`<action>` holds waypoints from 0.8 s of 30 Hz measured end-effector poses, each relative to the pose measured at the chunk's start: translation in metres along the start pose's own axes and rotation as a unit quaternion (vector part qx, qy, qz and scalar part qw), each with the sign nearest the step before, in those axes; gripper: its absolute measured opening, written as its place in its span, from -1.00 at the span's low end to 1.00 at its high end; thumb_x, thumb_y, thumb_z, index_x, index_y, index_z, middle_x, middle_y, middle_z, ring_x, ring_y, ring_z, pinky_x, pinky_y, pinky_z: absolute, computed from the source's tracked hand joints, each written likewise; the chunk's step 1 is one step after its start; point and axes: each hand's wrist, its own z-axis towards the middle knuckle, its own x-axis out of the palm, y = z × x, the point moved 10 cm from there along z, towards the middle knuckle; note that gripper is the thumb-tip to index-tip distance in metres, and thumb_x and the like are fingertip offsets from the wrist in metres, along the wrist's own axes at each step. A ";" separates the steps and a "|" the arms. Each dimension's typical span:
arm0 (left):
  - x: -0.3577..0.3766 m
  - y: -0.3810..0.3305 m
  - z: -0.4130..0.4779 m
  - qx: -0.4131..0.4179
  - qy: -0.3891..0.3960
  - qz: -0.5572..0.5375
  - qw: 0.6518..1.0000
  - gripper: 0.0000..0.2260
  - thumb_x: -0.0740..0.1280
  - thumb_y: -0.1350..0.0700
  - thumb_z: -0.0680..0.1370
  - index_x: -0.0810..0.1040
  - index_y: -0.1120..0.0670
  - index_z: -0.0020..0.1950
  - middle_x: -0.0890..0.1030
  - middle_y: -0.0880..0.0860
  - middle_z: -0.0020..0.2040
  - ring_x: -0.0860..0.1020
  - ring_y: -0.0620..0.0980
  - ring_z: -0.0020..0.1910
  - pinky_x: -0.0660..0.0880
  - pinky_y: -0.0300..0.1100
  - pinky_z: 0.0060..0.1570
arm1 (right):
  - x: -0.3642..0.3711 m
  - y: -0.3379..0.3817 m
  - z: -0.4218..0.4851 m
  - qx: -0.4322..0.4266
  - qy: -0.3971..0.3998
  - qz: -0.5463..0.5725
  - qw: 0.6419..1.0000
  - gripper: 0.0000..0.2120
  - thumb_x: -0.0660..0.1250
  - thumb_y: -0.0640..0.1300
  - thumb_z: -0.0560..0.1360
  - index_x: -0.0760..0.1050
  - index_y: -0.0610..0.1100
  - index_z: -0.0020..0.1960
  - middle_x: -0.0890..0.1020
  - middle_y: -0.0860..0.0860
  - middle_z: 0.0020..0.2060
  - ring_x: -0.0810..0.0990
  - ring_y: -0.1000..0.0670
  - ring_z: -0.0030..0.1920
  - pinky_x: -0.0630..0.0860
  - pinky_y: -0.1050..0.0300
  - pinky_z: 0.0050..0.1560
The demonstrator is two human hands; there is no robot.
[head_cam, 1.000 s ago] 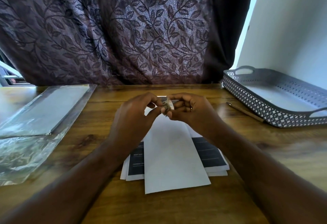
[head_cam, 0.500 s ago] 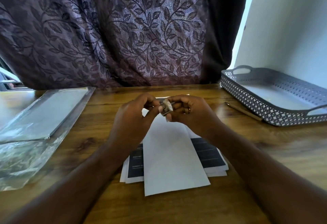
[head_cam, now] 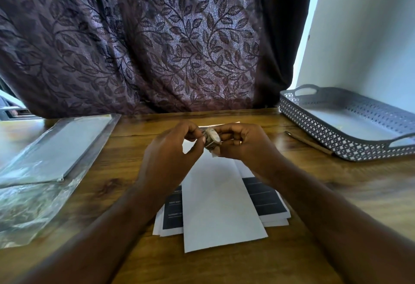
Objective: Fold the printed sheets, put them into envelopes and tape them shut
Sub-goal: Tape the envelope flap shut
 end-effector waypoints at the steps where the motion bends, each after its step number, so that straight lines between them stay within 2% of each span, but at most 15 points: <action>1: 0.000 -0.003 0.000 0.017 -0.006 0.022 1.000 -0.93 0.42 0.08 0.53 0.54 -0.02 -0.04 0.66 -0.09 -0.09 0.56 -0.14 -0.13 0.47 -0.24 -0.29 | 0.001 -0.001 0.000 0.007 0.000 0.005 1.000 -0.62 0.54 -0.32 0.41 0.64 -0.19 0.21 0.74 -0.03 0.00 0.73 0.00 0.00 0.66 0.07 0.08; 6: 0.004 -0.007 -0.001 0.047 -0.005 0.063 0.997 -0.90 0.43 0.07 0.54 0.54 -0.01 0.00 0.66 -0.04 -0.08 0.58 -0.04 -0.15 0.52 -0.15 -0.30 | 0.004 -0.007 -0.001 0.051 0.001 0.074 0.996 -0.71 0.46 -0.30 0.49 0.63 -0.21 0.21 0.74 -0.08 0.01 0.72 -0.08 0.03 0.64 -0.06 0.14; 9: 0.006 -0.007 -0.002 0.036 0.009 0.063 0.997 -0.87 0.44 0.05 0.54 0.55 0.00 0.04 0.66 -0.03 -0.05 0.58 -0.04 -0.10 0.48 -0.19 -0.26 | 0.007 -0.008 -0.002 0.061 0.017 0.088 0.994 -0.76 0.39 -0.32 0.53 0.63 -0.26 0.19 0.73 -0.13 0.01 0.72 -0.10 0.03 0.63 -0.06 0.16; 15: 0.023 0.012 0.000 -0.021 0.083 -0.013 0.996 -0.54 0.42 -0.02 0.55 0.40 -0.04 0.42 0.60 -0.09 0.11 0.56 -0.13 0.00 0.56 -0.16 -0.13 | 0.009 -0.011 0.000 0.044 0.033 0.008 0.998 -0.63 0.47 -0.34 0.47 0.60 -0.20 0.26 0.73 -0.05 0.05 0.72 -0.03 0.06 0.64 0.00 0.16; 19: 0.034 0.011 -0.002 -0.008 0.130 -0.032 0.991 -0.62 0.43 0.05 0.55 0.50 0.01 0.36 0.52 -0.07 0.10 0.51 -0.21 -0.06 0.52 -0.26 -0.15 | 0.006 -0.009 0.002 0.019 0.016 -0.040 0.999 -0.57 0.53 -0.37 0.39 0.60 -0.18 0.23 0.73 -0.04 0.03 0.73 -0.01 0.01 0.66 0.05 0.10; 21: 0.037 0.013 -0.003 -0.010 0.153 -0.043 0.987 -0.68 0.41 0.05 0.56 0.54 -0.04 0.31 0.46 -0.14 0.05 0.49 -0.27 -0.03 0.47 -0.34 -0.14 | 0.002 -0.008 0.002 0.015 0.000 -0.067 0.998 -0.47 0.57 -0.33 0.37 0.56 -0.16 0.30 0.72 -0.03 0.06 0.72 0.01 0.03 0.66 0.04 0.10; 24: 0.040 0.023 -0.002 -0.046 0.166 -0.073 0.982 -0.72 0.41 0.04 0.56 0.56 -0.10 0.26 0.48 -0.19 0.05 0.51 -0.22 0.01 0.49 -0.33 -0.09 | -0.002 -0.004 0.002 0.008 -0.012 -0.100 0.995 -0.41 0.59 -0.29 0.36 0.52 -0.12 0.34 0.68 0.00 0.10 0.70 0.06 0.03 0.65 0.17 0.04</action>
